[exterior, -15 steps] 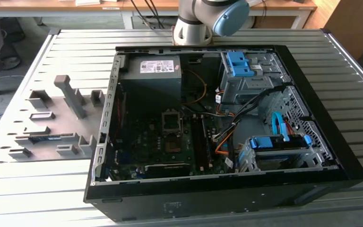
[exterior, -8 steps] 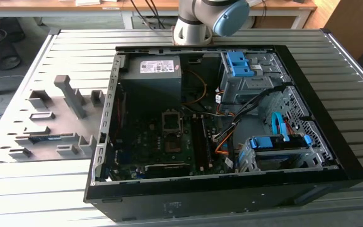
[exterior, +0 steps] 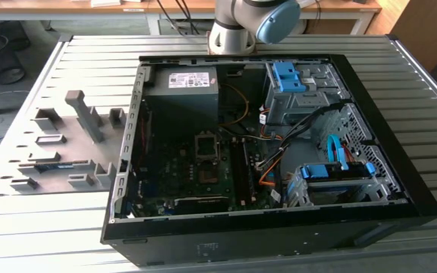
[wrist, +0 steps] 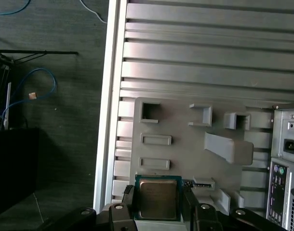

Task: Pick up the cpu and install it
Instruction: 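Pick up the cpu and move it towards the insertion slot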

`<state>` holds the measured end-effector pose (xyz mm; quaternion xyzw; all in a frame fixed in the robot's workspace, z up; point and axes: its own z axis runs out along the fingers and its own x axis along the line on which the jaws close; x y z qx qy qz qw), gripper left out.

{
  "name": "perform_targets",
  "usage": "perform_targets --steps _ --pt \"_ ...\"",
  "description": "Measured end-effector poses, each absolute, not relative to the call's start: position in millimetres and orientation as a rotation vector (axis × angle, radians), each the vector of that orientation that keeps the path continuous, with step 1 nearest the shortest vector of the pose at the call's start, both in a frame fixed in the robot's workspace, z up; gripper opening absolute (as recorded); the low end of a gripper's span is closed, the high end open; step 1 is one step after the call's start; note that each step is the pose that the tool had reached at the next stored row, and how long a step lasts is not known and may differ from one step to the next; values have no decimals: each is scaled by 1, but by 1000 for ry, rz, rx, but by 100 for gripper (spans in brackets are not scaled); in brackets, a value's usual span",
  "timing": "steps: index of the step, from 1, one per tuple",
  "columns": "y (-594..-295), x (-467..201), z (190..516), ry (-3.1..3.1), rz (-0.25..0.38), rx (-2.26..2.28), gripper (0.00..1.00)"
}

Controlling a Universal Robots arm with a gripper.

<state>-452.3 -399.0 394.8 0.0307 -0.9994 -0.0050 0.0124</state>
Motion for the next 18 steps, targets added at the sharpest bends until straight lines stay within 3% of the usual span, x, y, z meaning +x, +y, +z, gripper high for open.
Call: perform_targets --steps 18 --pt "-399 -429 397 -3115 -13 96 47"
